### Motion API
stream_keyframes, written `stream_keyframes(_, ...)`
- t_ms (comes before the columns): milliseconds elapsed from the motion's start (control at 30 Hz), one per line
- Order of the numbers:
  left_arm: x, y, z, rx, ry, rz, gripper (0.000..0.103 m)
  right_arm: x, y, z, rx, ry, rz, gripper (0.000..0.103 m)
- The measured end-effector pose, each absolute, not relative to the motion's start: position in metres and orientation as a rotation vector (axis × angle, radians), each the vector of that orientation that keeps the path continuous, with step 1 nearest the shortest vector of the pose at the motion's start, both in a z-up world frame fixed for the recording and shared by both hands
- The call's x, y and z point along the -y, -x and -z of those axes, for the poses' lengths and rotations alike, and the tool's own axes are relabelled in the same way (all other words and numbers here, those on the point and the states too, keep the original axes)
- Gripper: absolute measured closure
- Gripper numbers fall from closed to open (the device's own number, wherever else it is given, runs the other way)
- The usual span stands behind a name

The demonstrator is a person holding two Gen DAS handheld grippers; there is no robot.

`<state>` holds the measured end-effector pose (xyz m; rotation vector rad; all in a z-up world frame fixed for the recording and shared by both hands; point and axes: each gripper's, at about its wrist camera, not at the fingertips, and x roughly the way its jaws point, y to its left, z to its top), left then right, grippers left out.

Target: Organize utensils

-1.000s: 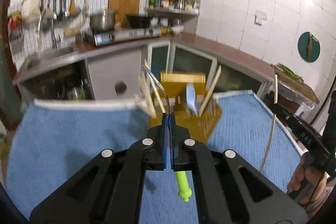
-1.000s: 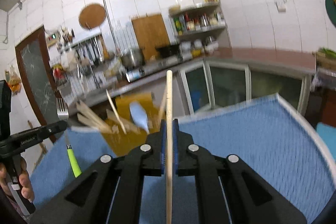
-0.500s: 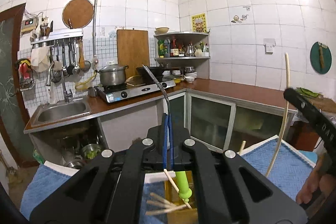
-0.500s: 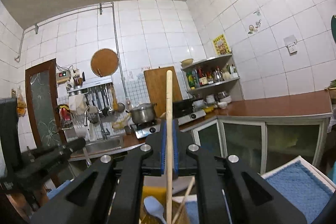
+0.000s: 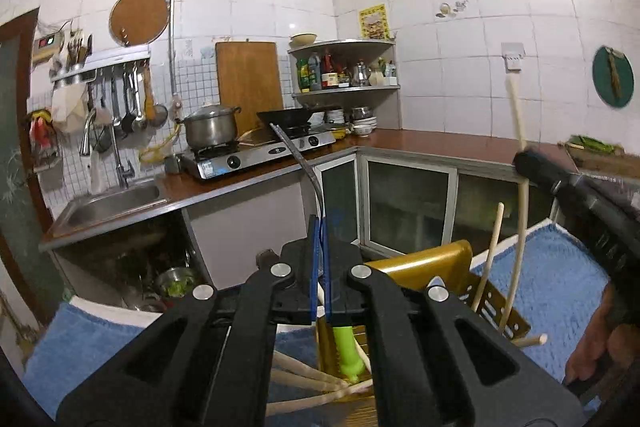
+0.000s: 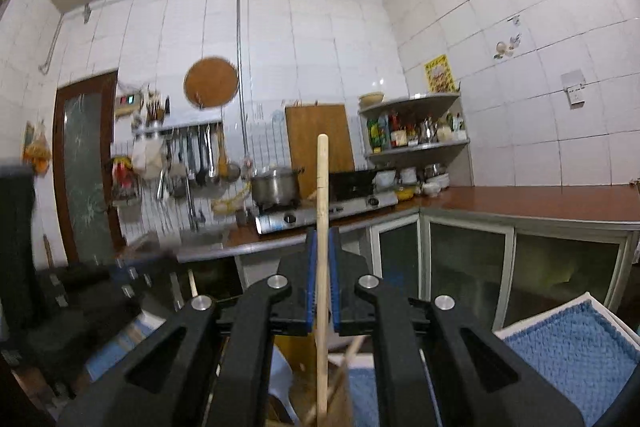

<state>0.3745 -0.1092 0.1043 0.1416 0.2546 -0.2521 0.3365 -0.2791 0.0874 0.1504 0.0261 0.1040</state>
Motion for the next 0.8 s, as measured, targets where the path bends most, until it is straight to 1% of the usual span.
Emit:
stream_keyframes(167, 0.106, -0.375, -0.108, -0.299, -0.102, 0.273, 0.103, 0.275, -0.341, -0.065, -0.129, -0.115, -0.120, 0.097)
stream_keyframes(300, 0.098, -0.376, -0.113, -0.367, -0.061, 0.277, 0.102, 0.280, -0.338, -0.058, -0.257, -0.147, -0.136, 0.094)
stream_keyframes(333, 0.094, -0.375, -0.116, -0.379, -0.051, 0.274, 0.102, 0.282, -0.335, -0.059, -0.278, -0.149, -0.134, 0.089)
stream_keyframes(367, 0.091, -0.373, -0.118, -0.389, -0.043, 0.271, 0.100, 0.283, -0.331, -0.060, -0.291, -0.148, -0.134, 0.071)
stream_keyframes(400, 0.086, -0.370, -0.122, -0.400, -0.032, 0.268, 0.099, 0.284, -0.326, -0.061, -0.297, -0.150, -0.135, 0.056)
stream_keyframes(433, 0.081, -0.366, -0.124, -0.407, -0.022, 0.263, 0.092, 0.286, -0.321, -0.062, -0.299, -0.150, -0.135, 0.056)
stream_keyframes(467, 0.076, -0.362, -0.127, -0.418, -0.011, 0.258, 0.081, 0.288, -0.313, -0.065, -0.303, -0.142, -0.129, 0.056)
stream_keyframes(500, 0.070, -0.356, -0.130, -0.424, -0.004, 0.253, 0.074, 0.290, -0.306, -0.068, -0.313, -0.132, -0.124, 0.056)
stream_keyframes(533, 0.061, -0.348, -0.133, -0.421, 0.004, 0.237, 0.059, 0.291, -0.297, -0.070, -0.326, -0.125, -0.120, 0.056)
stream_keyframes(567, 0.052, -0.339, -0.134, -0.421, 0.013, 0.222, 0.047, 0.292, -0.291, -0.072, -0.334, -0.123, -0.120, 0.056)
stream_keyframes(667, 0.031, -0.315, -0.131, -0.450, 0.047, 0.220, 0.037, 0.295, -0.261, -0.073, -0.362, -0.119, -0.103, 0.054)
stream_keyframes(733, 0.017, -0.296, -0.124, -0.474, 0.060, 0.217, 0.034, 0.295, -0.240, -0.070, -0.377, -0.117, -0.095, 0.047)
stream_keyframes(767, 0.011, -0.284, -0.119, -0.476, 0.061, 0.211, 0.030, 0.294, -0.229, -0.068, -0.382, -0.112, -0.084, 0.043)
stream_keyframes(800, 0.005, -0.272, -0.115, -0.474, 0.059, 0.201, 0.028, 0.293, -0.220, -0.066, -0.383, -0.105, -0.080, 0.041)
